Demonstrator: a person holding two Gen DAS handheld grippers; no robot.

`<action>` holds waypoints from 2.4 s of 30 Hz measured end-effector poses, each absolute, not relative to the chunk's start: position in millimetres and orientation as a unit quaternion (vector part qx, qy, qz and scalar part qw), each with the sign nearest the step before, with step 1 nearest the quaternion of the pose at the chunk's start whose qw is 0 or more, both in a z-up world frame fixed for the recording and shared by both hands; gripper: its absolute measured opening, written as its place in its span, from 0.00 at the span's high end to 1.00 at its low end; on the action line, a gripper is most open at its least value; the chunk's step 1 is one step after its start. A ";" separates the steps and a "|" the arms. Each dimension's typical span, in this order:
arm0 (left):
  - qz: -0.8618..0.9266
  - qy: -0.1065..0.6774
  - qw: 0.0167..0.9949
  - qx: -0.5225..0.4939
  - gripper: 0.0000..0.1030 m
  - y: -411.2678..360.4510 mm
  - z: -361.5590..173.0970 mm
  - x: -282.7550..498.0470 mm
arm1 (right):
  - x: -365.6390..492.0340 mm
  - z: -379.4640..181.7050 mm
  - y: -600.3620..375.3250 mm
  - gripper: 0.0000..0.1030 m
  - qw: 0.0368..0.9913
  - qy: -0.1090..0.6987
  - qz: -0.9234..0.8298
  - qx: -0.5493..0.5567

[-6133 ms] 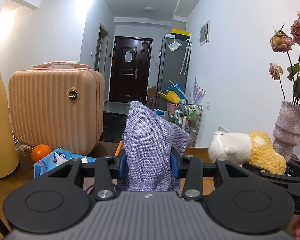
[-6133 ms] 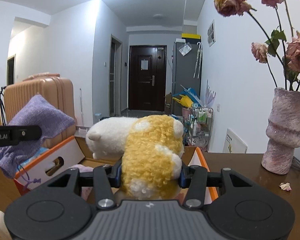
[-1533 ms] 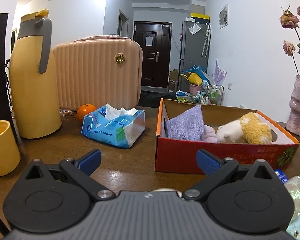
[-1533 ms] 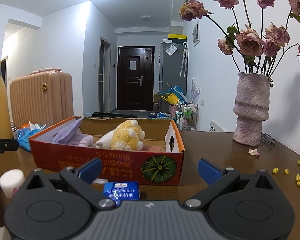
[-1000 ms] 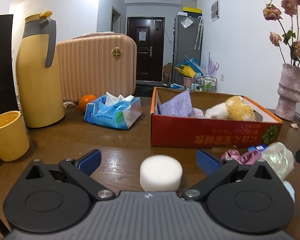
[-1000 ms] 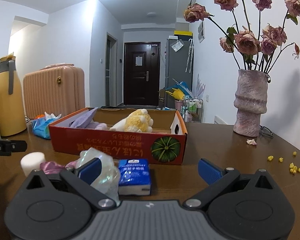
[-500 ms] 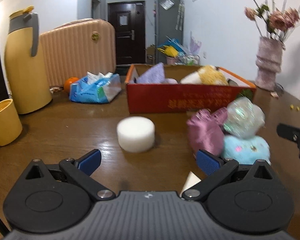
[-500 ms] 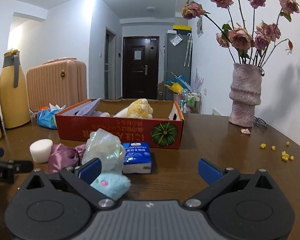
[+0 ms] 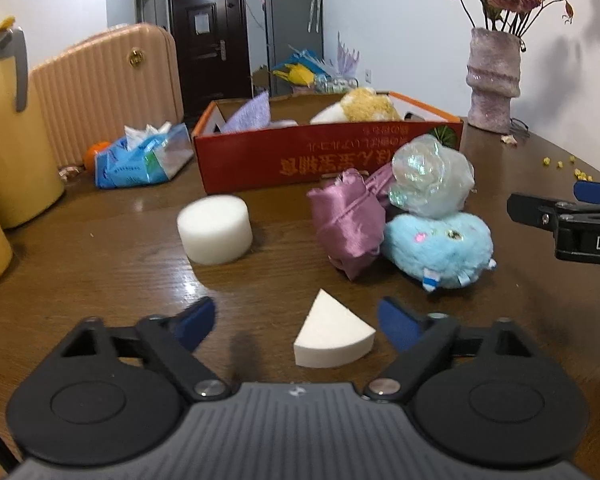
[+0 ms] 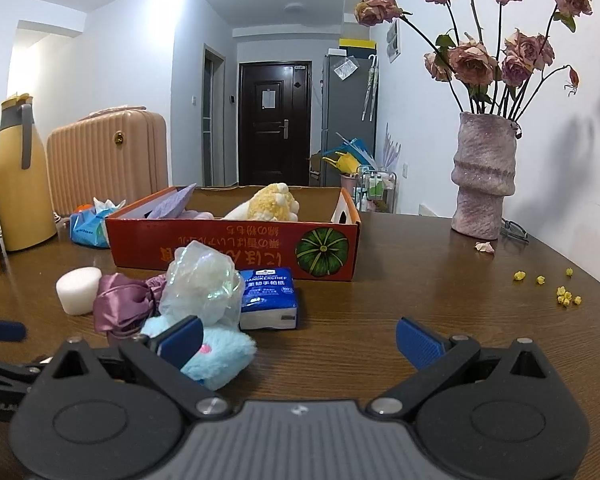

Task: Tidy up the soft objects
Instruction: 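Grasp the white wedge-shaped foam sponge with the left gripper, then grasp the light blue fuzzy plush with the right gripper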

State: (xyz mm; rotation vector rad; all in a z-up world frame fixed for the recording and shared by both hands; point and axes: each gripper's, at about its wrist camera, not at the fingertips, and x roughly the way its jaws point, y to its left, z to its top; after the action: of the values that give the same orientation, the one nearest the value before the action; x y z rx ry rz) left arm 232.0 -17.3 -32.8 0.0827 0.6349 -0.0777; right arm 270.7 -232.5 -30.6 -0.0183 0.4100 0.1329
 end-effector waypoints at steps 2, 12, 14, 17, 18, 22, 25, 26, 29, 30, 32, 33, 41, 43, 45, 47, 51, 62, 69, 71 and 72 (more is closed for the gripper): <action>-0.050 0.323 0.945 0.035 0.33 -17.0 -34.8 234.9 | 271.2 -31.0 -232.1 0.00 0.977 0.204 0.066 -0.010; -0.091 0.329 0.939 0.035 0.67 -22.7 -38.1 234.3 | 273.5 -34.5 -226.6 0.00 0.973 0.216 0.076 -0.018; -0.092 0.329 0.939 0.030 0.67 -21.4 -37.6 235.0 | 273.5 -35.4 -223.7 0.00 0.972 0.218 0.083 -0.021; -0.091 0.328 0.940 0.025 0.67 -18.5 -36.0 237.0 | 273.3 -36.5 -219.6 0.00 0.970 0.221 0.095 -0.023; -0.089 0.327 0.941 0.024 0.67 -17.2 -35.4 238.0 | 273.2 -36.8 -218.5 0.00 0.970 0.222 0.100 -0.023; -0.080 0.316 0.945 0.015 0.67 -9.4 -31.2 242.7 | 274.2 -38.3 -210.6 0.00 0.966 0.226 0.121 -0.024; -0.071 0.305 0.950 0.009 0.67 -2.8 -27.5 245.5 | 276.6 -39.6 -202.9 0.00 0.963 0.231 0.136 -0.024; -0.067 0.302 0.951 0.009 0.67 -1.2 -26.5 246.3 | 277.9 -40.2 -200.2 0.00 0.962 0.233 0.140 -0.024; -0.056 0.295 0.954 0.006 0.67 4.3 -24.3 249.2 | 284.2 -41.6 -191.0 0.00 0.958 0.243 0.150 -0.025; -0.052 0.293 0.955 0.006 0.67 6.5 -23.7 250.4 | 286.6 -42.1 -188.0 0.00 0.957 0.247 0.153 -0.026; -0.046 0.290 0.956 0.006 0.67 10.2 -23.0 251.9 | 291.0 -42.7 -183.9 0.00 0.954 0.254 0.155 -0.024; -0.042 0.288 0.957 0.005 0.67 12.5 -22.7 252.6 | 293.1 -43.2 -182.9 0.00 0.953 0.257 0.156 -0.022; -0.020 0.277 0.961 -0.002 0.67 27.7 -19.3 256.9 | 310.9 -48.0 -176.4 0.00 0.944 0.290 0.156 -0.003; -0.015 0.275 0.961 -0.006 0.67 32.0 -18.6 257.9 | 316.2 -50.0 -174.9 0.00 0.941 0.301 0.153 0.004; -0.009 0.272 0.962 -0.008 0.67 35.6 -17.8 258.5 | 321.4 -51.8 -173.4 0.00 0.939 0.311 0.150 0.012; -0.005 0.271 0.962 -0.011 0.67 38.9 -17.1 259.2 | 326.6 -53.7 -171.7 0.00 0.937 0.317 0.148 0.017; 0.002 0.269 0.963 -0.016 0.67 43.6 -16.7 259.6 | 334.7 -55.9 -167.9 0.00 0.934 0.325 0.146 0.023; 0.007 0.267 0.964 -0.013 0.67 42.0 -18.5 258.0 | 335.5 -54.9 -164.9 0.18 0.933 0.323 0.157 0.021; 0.010 0.263 0.965 -0.014 0.67 42.5 -17.6 256.4 | 327.3 -50.5 -162.6 0.21 0.937 0.304 0.170 0.004; 0.010 0.262 0.965 -0.015 0.67 42.8 -17.2 255.9 | 323.8 -48.1 -162.4 0.21 0.941 0.294 0.171 0.000; 0.009 0.261 0.965 -0.015 0.67 42.7 -17.1 255.5 | 322.1 -46.5 -162.6 0.21 0.942 0.288 0.171 0.000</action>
State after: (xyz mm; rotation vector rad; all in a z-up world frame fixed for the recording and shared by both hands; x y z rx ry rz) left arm 255.5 42.7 -17.1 -0.0305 0.5276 0.0183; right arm 322.1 -162.6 -46.5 0.0002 0.5876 0.3489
